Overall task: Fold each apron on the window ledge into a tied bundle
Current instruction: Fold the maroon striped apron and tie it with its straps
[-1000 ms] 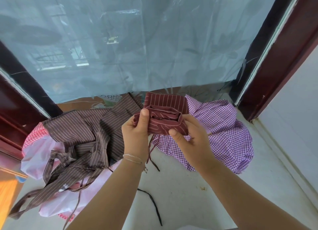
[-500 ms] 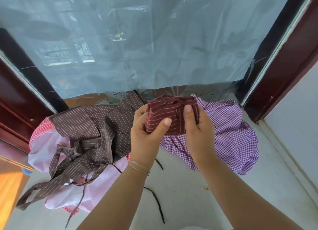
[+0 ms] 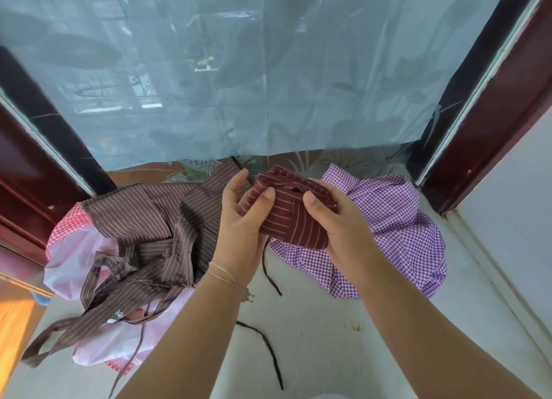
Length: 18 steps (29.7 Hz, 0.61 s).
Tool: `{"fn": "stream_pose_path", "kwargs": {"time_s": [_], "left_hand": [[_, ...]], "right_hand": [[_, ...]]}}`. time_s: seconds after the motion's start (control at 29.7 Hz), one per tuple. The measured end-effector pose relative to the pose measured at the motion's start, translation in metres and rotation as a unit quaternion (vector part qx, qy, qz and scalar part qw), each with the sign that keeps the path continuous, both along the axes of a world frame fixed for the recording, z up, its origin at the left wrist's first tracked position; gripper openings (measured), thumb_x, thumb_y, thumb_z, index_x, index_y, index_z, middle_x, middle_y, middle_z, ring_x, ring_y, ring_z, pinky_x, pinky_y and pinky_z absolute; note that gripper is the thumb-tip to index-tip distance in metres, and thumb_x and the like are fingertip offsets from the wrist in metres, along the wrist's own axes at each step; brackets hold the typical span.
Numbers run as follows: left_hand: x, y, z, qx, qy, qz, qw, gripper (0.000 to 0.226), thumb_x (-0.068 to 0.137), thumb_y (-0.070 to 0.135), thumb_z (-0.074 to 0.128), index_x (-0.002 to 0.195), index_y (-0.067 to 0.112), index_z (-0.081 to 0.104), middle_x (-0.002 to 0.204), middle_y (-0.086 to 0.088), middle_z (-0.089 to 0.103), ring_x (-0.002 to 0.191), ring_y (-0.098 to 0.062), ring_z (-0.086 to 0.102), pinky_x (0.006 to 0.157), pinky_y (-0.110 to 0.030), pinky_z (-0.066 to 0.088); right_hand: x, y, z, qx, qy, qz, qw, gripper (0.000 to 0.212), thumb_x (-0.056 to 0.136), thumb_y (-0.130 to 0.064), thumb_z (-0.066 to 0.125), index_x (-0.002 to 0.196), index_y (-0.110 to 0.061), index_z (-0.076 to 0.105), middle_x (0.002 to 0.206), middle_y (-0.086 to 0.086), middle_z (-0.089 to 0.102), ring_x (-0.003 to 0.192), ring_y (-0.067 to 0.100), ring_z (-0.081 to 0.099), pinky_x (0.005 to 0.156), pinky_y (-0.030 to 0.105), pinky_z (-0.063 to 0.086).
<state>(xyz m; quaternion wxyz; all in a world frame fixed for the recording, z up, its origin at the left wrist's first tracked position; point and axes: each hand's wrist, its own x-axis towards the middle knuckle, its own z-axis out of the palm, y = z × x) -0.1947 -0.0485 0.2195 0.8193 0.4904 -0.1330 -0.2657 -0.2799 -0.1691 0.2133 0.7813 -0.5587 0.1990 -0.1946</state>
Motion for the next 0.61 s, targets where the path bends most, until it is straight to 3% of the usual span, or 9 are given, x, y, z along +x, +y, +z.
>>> {"fn": "stream_pose_path", "kwargs": {"time_s": [0.07, 0.13, 0.2, 0.24, 0.3, 0.37, 0.47, 0.54, 0.61], "left_hand": [[0.008, 0.009, -0.001, 0.068, -0.111, -0.080, 0.988, 0.085, 0.075, 0.017, 0.069, 0.146, 0.036, 0.026, 0.124, -0.003, 0.061, 0.108, -0.019, 0.065, 0.086, -0.034, 0.055], [0.014, 0.016, 0.000, 0.114, -0.218, -0.161, 0.956, 0.093, 0.074, 0.015, 0.069, 0.150, 0.033, 0.019, 0.131, 0.005, 0.053, 0.115, -0.014, 0.061, 0.087, -0.027, 0.053], [0.016, 0.016, 0.003, 0.126, -0.268, -0.185, 0.937, 0.086, 0.072, 0.012, 0.071, 0.145, 0.025, 0.029, 0.128, 0.009, 0.055, 0.115, -0.012, 0.060, 0.087, -0.024, 0.052], [0.016, 0.016, 0.003, 0.127, -0.294, -0.169, 0.932, 0.076, 0.072, 0.014, 0.073, 0.138, 0.022, 0.037, 0.123, 0.012, 0.057, 0.112, -0.010, 0.061, 0.087, -0.022, 0.051], [0.015, 0.015, 0.001, 0.128, -0.362, -0.114, 0.916, 0.055, 0.074, 0.028, 0.075, 0.122, 0.024, 0.048, 0.115, 0.016, 0.058, 0.111, -0.008, 0.059, 0.088, -0.020, 0.049], [0.015, 0.016, -0.002, 0.147, -0.470, -0.052, 0.869, 0.044, 0.078, 0.048, 0.070, 0.112, 0.030, 0.049, 0.127, 0.012, 0.049, 0.125, -0.008, 0.047, 0.099, -0.020, 0.042], [0.016, 0.020, 0.000, 0.200, -0.564, -0.033, 0.800, 0.045, 0.082, 0.057, 0.060, 0.114, 0.029, 0.047, 0.139, -0.002, 0.038, 0.130, 0.004, 0.035, 0.099, -0.011, 0.036], [0.017, 0.025, 0.004, 0.232, -0.590, -0.077, 0.769, 0.047, 0.084, 0.065, 0.051, 0.115, 0.031, 0.046, 0.129, 0.007, 0.046, 0.119, 0.004, 0.045, 0.094, -0.014, 0.042], [0.016, 0.030, 0.010, 0.238, -0.567, -0.156, 0.773, 0.045, 0.083, 0.068, 0.050, 0.115, 0.036, 0.046, 0.114, 0.019, 0.052, 0.104, -0.001, 0.055, 0.086, -0.018, 0.047]], "right_hand": [[-0.007, -0.005, 0.001, -0.119, 0.022, -0.013, 0.993, 0.049, 0.077, -0.043, 0.067, 0.119, -0.019, 0.059, 0.110, 0.005, 0.068, 0.099, 0.021, 0.069, 0.080, 0.041, 0.059], [-0.011, -0.007, 0.002, -0.197, 0.013, -0.027, 0.980, 0.032, 0.080, -0.039, 0.064, 0.107, -0.024, 0.060, 0.102, 0.000, 0.069, 0.093, 0.014, 0.069, 0.074, 0.029, 0.059], [-0.014, -0.003, 0.001, -0.295, -0.010, -0.056, 0.954, 0.013, 0.086, -0.029, 0.064, 0.096, -0.033, 0.056, 0.096, -0.010, 0.065, 0.089, 0.001, 0.066, 0.070, 0.017, 0.054], [-0.015, 0.001, -0.001, -0.351, -0.023, -0.075, 0.933, 0.015, 0.088, -0.025, 0.065, 0.092, -0.035, 0.053, 0.095, -0.016, 0.062, 0.089, -0.005, 0.063, 0.070, 0.012, 0.052], [-0.014, 0.007, -0.009, -0.422, -0.063, -0.102, 0.898, 0.011, 0.089, -0.027, 0.062, 0.092, -0.030, 0.052, 0.099, -0.023, 0.057, 0.095, -0.009, 0.059, 0.074, 0.010, 0.050], [-0.015, 0.004, -0.018, -0.478, -0.108, -0.116, 0.864, 0.012, 0.090, -0.026, 0.057, 0.100, -0.022, 0.051, 0.106, -0.021, 0.054, 0.100, -0.006, 0.058, 0.078, 0.014, 0.051], [-0.022, -0.005, -0.021, -0.493, -0.146, -0.086, 0.853, 0.019, 0.095, -0.036, 0.053, 0.095, -0.017, 0.052, 0.099, -0.012, 0.058, 0.094, -0.002, 0.061, 0.071, 0.015, 0.053], [-0.023, -0.010, -0.014, -0.435, -0.132, -0.090, 0.886, 0.033, 0.096, -0.049, 0.043, 0.087, -0.019, 0.054, 0.082, -0.011, 0.060, 0.081, 0.006, 0.063, 0.063, 0.018, 0.053], [-0.018, -0.014, -0.004, -0.376, -0.082, -0.082, 0.919, 0.044, 0.095, -0.056, 0.037, 0.097, -0.017, 0.058, 0.089, -0.008, 0.063, 0.087, 0.011, 0.063, 0.074, 0.028, 0.055]]}}
